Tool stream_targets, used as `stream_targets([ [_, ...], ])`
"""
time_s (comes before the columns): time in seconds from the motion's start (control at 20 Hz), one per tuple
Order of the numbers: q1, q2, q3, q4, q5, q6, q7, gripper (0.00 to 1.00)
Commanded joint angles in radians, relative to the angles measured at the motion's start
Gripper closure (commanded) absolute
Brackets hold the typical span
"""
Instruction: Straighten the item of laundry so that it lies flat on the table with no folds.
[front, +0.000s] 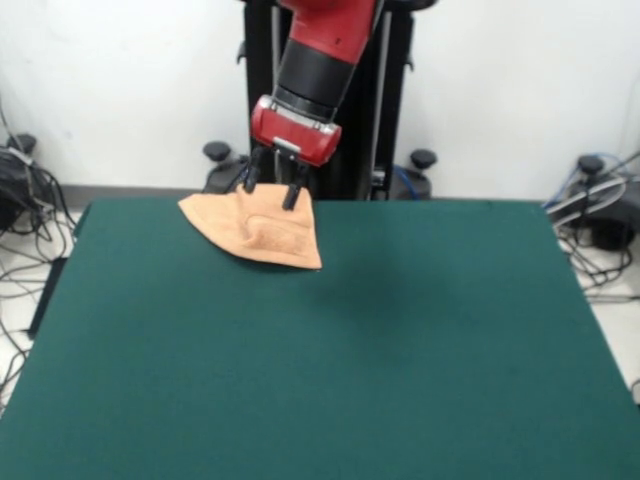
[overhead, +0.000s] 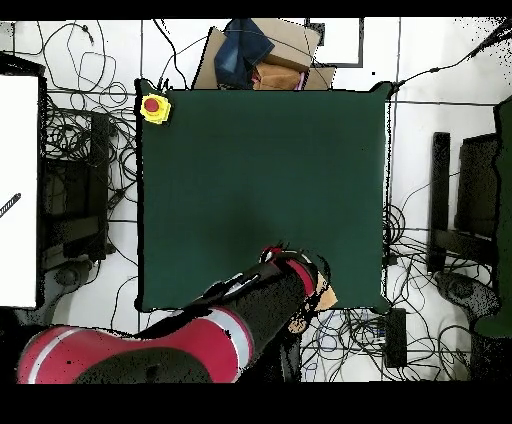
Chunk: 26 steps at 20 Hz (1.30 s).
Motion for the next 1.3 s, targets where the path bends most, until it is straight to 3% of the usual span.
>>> stream_targets([
  [0.05,-0.001,0.087,0.105,-0.024,0.099,-0.098,0.012,0.0],
  [0.35,-0.039,0.085,0.131,-0.061,0.045,-0.097,-0.016,0.0],
  [0.65,-0.155,0.06,0.181,-0.104,-0.141,-0.089,-0.043,0.0],
  [1.0,-0.166,0.082,0.18,-0.124,-0.157,-0.135,-0.066,0.0],
  [1.3,-0.156,0.112,0.198,-0.139,-0.115,-0.224,-0.091,0.0],
])
